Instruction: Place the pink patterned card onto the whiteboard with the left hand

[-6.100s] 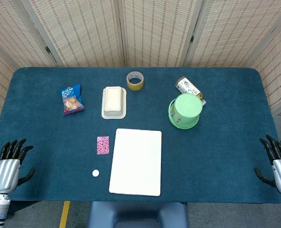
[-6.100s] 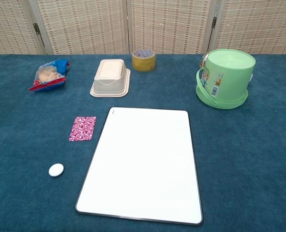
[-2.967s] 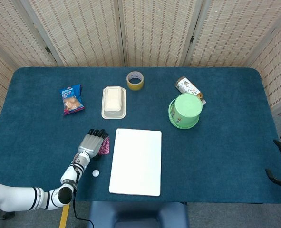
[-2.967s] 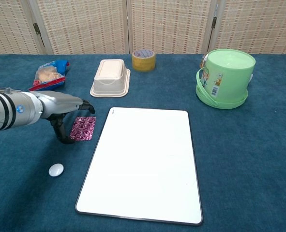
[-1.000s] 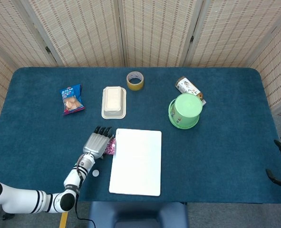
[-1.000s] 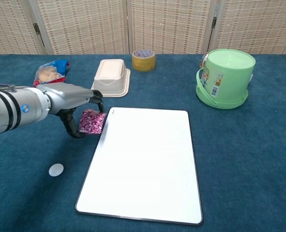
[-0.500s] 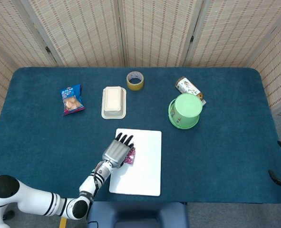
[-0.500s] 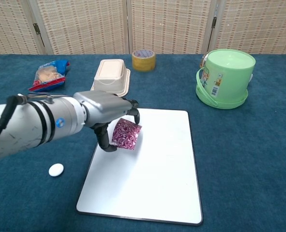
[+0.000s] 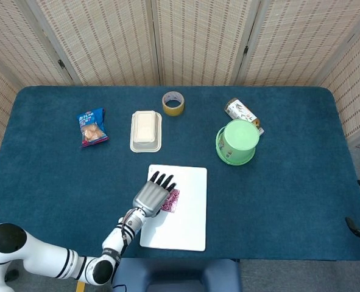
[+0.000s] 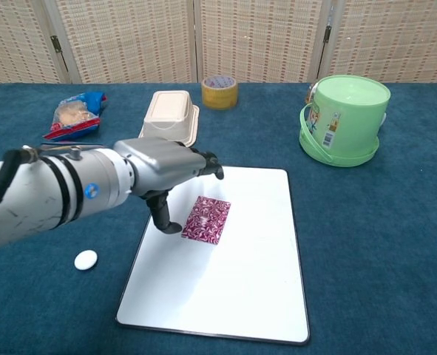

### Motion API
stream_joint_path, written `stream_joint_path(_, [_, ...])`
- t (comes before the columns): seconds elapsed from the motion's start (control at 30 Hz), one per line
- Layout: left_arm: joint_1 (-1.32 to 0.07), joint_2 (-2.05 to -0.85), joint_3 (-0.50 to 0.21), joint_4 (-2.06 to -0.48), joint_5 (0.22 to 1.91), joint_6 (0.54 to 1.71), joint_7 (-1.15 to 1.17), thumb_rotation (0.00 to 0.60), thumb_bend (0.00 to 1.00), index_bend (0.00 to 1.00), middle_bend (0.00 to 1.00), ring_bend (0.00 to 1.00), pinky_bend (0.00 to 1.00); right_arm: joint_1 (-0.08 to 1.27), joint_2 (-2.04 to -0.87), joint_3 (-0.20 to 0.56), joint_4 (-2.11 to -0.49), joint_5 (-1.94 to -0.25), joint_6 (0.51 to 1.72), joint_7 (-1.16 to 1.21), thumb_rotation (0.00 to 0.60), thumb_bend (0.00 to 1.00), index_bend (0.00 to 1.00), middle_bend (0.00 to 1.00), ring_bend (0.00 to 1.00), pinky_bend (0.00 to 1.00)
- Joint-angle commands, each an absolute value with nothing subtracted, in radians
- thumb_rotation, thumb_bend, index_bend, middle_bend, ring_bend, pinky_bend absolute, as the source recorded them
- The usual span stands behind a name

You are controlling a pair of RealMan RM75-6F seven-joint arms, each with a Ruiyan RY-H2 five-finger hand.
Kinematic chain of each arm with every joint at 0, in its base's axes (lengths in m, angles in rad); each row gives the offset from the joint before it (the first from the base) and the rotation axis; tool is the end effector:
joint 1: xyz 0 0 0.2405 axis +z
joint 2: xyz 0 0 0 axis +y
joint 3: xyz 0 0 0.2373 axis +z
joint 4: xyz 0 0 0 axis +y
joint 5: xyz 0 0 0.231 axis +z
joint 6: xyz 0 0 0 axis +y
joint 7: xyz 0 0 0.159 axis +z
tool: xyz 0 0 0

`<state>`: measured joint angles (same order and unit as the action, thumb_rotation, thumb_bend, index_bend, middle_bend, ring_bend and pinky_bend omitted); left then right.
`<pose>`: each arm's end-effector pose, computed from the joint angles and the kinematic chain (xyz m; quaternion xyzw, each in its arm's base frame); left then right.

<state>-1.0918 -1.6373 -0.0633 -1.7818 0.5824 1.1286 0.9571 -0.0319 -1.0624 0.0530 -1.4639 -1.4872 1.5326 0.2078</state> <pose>-0.0369 0.2858 -0.0901 -0.8468 -0.2755 -0.2389 0.3873 -0.3560 -0.1592 0.1777 0.5519 -0.4048 0.3726 0.6267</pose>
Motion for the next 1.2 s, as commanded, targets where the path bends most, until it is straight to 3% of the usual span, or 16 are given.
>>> stream_joint_path(0.03, [-1.047,-1.584,-0.022,-1.826,0.660,1.164,0.918,0.600,0.34,0.19,0.02,0.00,0.00,-0.030,-1.064,0.053,-1.465,-1.490,1.533,0.207,0.600,0.31,0.07,0.06,0.08,0.00])
stream_joint_path(0.43, [-0.886,-1.450,0.135,-1.886,0.933,1.256,0.807,0.600,0.38,0.28,0.05,0.00,0.00,-0.025,-1.058,0.053,-1.488,-1.506,1.538,0.187,0.600,0.31,0.07,0.06,0.08,0.00])
stream_joint_path(0.77, [-0.770,-1.426,0.224,-1.869,1.127,1.289,0.762,0.600,0.38,0.31,0.07,0.00,0.00,-0.019,-1.058,0.053,-1.502,-1.509,1.536,0.171,0.600,0.31,0.07,0.06,0.08,0.00])
stream_joint_path(0.93, [-0.730,-1.436,0.243,-1.848,1.168,1.273,0.768,0.600,0.37,0.32,0.07,0.00,0.00,-0.018,-1.057,0.052,-1.506,-1.510,1.534,0.168,0.600,0.31,0.07,0.06,0.08,0.00])
stream_joint_path(1.2, [-0.693,-1.465,0.218,-1.794,1.176,1.230,0.765,0.600,0.37,0.35,0.07,0.00,0.00,-0.018,-1.057,0.051,-1.510,-1.513,1.538,0.165,0.600,0.31,0.07,0.06,0.08,0.00])
